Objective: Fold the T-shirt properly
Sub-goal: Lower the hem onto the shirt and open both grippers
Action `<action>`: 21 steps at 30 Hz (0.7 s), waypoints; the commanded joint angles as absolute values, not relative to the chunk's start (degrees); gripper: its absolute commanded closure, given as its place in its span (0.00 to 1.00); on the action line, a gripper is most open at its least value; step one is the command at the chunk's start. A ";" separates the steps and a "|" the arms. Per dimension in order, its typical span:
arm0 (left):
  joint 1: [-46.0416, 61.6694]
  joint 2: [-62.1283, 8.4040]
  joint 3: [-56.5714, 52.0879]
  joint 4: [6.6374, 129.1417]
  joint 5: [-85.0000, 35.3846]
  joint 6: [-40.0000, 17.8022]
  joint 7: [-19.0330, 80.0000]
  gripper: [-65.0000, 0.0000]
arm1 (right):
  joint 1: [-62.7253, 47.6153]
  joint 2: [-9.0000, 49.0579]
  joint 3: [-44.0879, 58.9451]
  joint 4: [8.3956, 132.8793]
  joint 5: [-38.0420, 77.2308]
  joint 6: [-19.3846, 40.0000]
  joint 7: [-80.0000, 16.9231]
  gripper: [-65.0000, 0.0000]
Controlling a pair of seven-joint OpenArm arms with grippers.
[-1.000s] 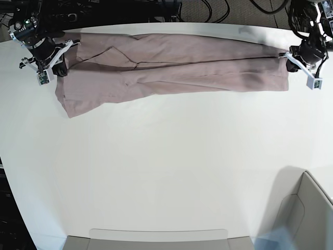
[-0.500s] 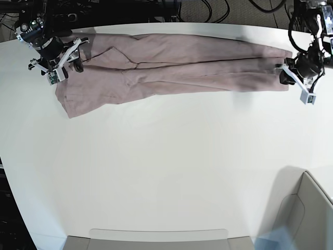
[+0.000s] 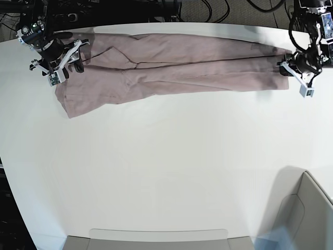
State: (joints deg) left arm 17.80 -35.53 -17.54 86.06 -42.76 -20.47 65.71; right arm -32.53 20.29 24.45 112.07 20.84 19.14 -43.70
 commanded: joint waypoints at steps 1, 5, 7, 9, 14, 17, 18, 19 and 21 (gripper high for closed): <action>17.98 -36.53 -16.31 86.37 -43.12 -20.70 65.36 0.78 | -32.48 21.05 24.75 112.92 21.23 18.95 -42.51 0.56; 18.07 -36.53 -9.63 81.89 -43.12 -23.25 62.20 0.79 | -32.22 21.05 24.75 112.92 21.23 18.95 -42.51 0.56; 17.89 -36.44 -8.04 78.46 -43.12 -24.57 60.79 0.80 | -31.60 20.88 24.66 112.92 21.23 18.95 -42.51 0.56; 17.63 -36.35 -8.04 75.30 -43.12 -27.91 60.18 0.88 | -31.60 20.79 24.66 112.92 21.23 18.95 -42.59 0.56; 17.36 -35.65 -12.97 70.29 -43.12 -31.69 60.35 1.00 | -31.60 20.79 25.01 112.92 21.23 18.95 -42.59 0.56; 15.69 -35.82 -16.66 69.05 -43.12 -31.69 60.44 1.00 | -31.60 20.70 25.01 112.92 21.41 18.86 -42.59 0.56; 15.43 -36.00 -17.80 69.05 -43.03 -31.69 60.44 1.00 | -31.60 20.70 25.01 112.92 21.41 18.86 -42.59 0.56; 15.34 -36.09 -19.12 69.05 -43.03 -31.69 60.53 1.00 | -31.60 20.62 25.01 112.92 21.41 18.86 -42.59 0.56; 15.16 -36.70 -21.58 69.05 -43.03 -31.69 60.53 1.00 | -31.60 20.62 25.01 112.92 21.41 18.86 -42.59 0.56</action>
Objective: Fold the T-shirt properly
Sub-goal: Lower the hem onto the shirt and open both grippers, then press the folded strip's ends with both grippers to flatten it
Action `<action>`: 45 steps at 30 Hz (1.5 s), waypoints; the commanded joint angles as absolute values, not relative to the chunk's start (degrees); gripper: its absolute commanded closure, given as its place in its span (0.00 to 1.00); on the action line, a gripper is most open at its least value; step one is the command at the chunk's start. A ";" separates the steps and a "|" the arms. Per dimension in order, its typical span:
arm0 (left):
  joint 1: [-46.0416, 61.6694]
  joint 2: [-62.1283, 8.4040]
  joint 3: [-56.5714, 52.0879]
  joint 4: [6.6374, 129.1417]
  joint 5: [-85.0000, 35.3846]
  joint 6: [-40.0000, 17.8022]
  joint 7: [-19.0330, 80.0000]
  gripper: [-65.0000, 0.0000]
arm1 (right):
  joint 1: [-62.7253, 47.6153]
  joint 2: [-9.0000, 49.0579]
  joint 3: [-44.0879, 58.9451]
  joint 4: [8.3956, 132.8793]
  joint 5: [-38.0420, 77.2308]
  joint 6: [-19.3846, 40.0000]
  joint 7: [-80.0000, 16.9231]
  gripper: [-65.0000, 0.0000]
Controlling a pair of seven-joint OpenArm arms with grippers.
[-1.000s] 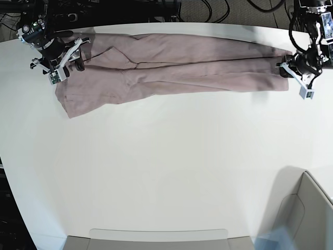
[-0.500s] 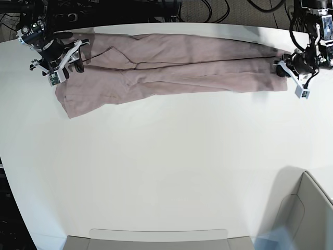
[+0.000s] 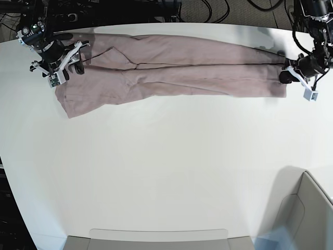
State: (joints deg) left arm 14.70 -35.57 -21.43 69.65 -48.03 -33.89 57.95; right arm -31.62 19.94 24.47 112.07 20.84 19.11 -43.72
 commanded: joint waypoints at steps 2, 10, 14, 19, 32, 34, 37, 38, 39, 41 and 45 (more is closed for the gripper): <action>15.16 -37.41 -23.69 69.14 -43.12 -31.69 61.85 1.00 | -31.60 20.62 25.01 112.92 21.41 18.86 -42.59 0.56; 12.88 -40.13 -28.70 71.52 -43.12 -31.69 63.34 1.00 | -31.87 19.74 25.10 113.01 21.23 18.86 -42.59 0.56; 12.79 -40.22 -32.13 77.32 -43.12 -31.69 66.68 1.00 | -31.87 19.03 25.10 113.10 21.14 18.86 -42.59 0.56; 12.79 -37.49 -36.70 87.43 -43.12 -31.69 74.42 1.00 | -31.78 18.95 25.01 113.10 21.41 18.86 -42.59 0.56; 16.92 -32.48 -38.37 90.77 -42.68 -31.43 73.71 1.00 | -31.52 18.59 25.01 113.01 21.41 18.86 -42.59 0.56; 16.84 -33.54 -38.37 87.60 -41.98 -31.43 72.31 1.00 | -31.08 18.59 24.84 113.01 21.41 18.86 -42.59 0.56; 16.57 -35.47 -37.93 84.18 -38.73 -31.43 69.85 1.00 | -30.90 18.59 24.75 113.01 21.32 18.86 -42.59 0.56; 15.96 -35.65 -37.85 83.30 -37.49 -31.52 68.88 1.00 | -30.90 18.59 24.75 113.01 21.32 18.86 -42.59 0.56; 15.08 -35.91 -37.85 82.42 -36.18 -31.60 68.26 1.00 | -30.90 18.59 24.75 113.01 21.32 18.86 -42.59 0.56; 13.49 -36.44 -37.85 79.96 -33.80 -31.60 67.65 1.00 | -30.90 18.59 24.75 113.01 21.32 18.86 -42.59 0.56; 12.62 -36.44 -37.23 80.22 -34.15 -31.69 67.65 1.00 | -30.81 18.59 24.66 113.01 21.32 18.86 -42.59 0.56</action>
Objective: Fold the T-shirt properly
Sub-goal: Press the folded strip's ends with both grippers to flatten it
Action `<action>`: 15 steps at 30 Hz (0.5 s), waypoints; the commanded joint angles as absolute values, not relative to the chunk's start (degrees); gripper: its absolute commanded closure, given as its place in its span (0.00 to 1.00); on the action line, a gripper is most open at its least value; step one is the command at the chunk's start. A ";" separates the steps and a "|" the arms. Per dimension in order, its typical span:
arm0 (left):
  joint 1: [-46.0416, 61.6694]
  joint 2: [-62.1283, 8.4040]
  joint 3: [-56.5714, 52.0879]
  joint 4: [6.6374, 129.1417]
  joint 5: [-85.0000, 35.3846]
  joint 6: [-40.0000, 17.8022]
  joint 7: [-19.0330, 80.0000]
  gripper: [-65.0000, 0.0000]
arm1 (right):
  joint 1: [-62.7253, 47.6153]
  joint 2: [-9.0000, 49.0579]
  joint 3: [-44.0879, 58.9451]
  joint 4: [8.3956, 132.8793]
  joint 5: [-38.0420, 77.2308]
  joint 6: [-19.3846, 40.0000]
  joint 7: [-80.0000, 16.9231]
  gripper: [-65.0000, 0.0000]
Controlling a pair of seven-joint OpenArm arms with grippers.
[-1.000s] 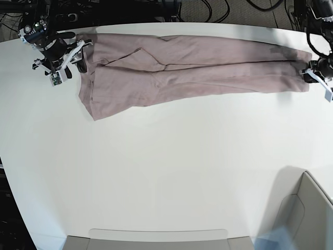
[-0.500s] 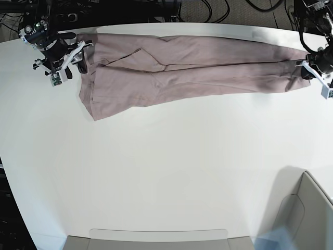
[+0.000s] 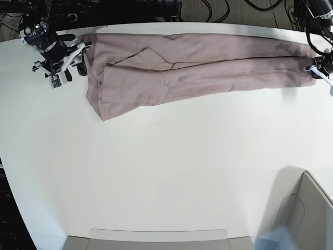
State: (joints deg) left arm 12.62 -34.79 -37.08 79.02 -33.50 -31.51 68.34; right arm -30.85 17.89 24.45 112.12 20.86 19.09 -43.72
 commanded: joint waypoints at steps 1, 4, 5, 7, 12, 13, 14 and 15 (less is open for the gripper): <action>12.79 -36.44 -36.53 81.27 -34.59 -31.69 67.56 0.98 | -30.81 18.59 24.66 113.01 21.32 18.86 -42.59 0.56; 13.41 -36.44 -35.56 84.79 -34.95 -31.43 67.82 0.77 | -30.73 18.59 24.66 113.01 21.32 18.86 -42.68 0.56; 14.20 -36.44 -35.47 85.67 -34.95 -31.43 67.91 0.76 | -30.73 18.59 24.66 113.01 21.32 18.86 -42.77 0.56; 15.34 -36.44 -34.59 87.08 -35.03 -31.43 68.09 0.76 | -30.73 18.59 24.66 113.01 21.14 18.86 -42.77 0.56; 16.04 -36.35 -33.19 87.78 -35.03 -31.52 68.09 0.76 | -30.73 18.59 24.66 112.92 21.05 18.86 -42.68 0.56; 16.66 -36.26 -33.27 87.78 -35.03 -31.60 68.09 0.76 | -30.73 18.59 24.66 112.92 21.05 18.86 -42.68 0.56; 16.84 -36.18 -33.36 87.78 -35.03 -31.69 68.09 0.76 | -30.46 18.59 24.66 112.92 21.14 18.86 -42.68 0.56; 16.84 -36.00 -33.45 87.78 -35.03 -31.69 68.09 0.76 | -29.93 18.59 24.66 112.92 21.23 18.86 -42.86 0.56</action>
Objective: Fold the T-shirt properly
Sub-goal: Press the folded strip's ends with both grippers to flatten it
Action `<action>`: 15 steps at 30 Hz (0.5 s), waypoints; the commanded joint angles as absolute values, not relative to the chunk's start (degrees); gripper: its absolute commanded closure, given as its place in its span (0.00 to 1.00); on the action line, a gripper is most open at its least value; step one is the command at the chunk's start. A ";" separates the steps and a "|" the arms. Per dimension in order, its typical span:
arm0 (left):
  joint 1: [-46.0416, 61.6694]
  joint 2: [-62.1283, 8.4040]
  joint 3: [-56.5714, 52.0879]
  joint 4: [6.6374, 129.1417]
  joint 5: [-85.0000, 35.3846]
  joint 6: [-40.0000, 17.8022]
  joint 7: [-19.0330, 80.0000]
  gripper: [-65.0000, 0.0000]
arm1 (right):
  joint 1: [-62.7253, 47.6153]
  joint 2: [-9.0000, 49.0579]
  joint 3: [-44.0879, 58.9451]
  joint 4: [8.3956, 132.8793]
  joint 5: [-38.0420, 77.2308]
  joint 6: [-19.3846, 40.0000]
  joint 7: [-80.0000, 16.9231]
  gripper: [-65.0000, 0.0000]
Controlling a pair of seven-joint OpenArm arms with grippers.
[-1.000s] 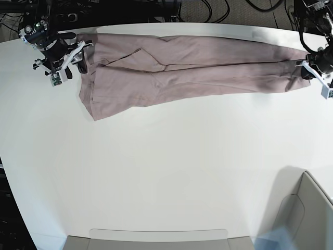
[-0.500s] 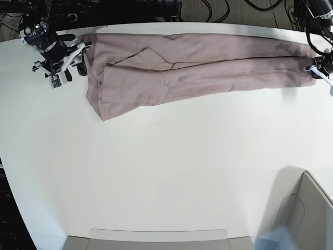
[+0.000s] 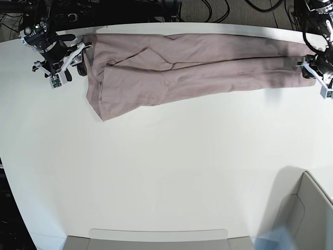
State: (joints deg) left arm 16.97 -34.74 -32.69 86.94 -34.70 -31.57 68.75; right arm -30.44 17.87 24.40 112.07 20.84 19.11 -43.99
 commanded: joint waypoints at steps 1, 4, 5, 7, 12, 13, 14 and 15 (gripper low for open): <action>16.84 -36.00 -33.54 87.69 -35.03 -31.69 68.09 0.76 | -29.85 18.59 24.66 112.92 21.05 18.86 -42.95 0.56; 17.10 -35.91 -33.54 87.69 -35.03 -31.69 67.56 0.76 | -29.85 18.59 24.66 112.92 21.14 18.86 -42.95 0.56; 17.19 -35.74 -33.54 87.78 -35.03 -31.69 67.38 0.76 | -29.76 18.68 24.66 112.92 21.14 18.86 -42.95 0.56; 17.19 -35.56 -33.36 88.22 -35.12 -31.69 66.59 0.76 | -29.32 19.03 24.66 112.92 21.05 18.86 -42.95 0.56; 20.79 -35.91 -33.19 88.04 -41.19 -31.43 61.32 0.76 | -29.14 19.82 24.57 112.92 21.32 18.86 -42.95 0.56; 21.49 -35.91 -33.45 87.78 -43.12 -31.43 60.70 0.76 | -29.14 19.82 24.57 112.92 21.05 18.86 -42.95 0.56; 21.76 -36.00 -33.54 87.69 -44.18 -31.43 60.35 0.76 | -29.14 19.91 24.57 112.92 21.05 18.86 -42.95 0.56; 21.93 -36.00 -33.63 87.60 -44.97 -31.43 60.09 0.76 | -29.14 19.91 24.57 112.92 21.05 18.86 -42.95 0.56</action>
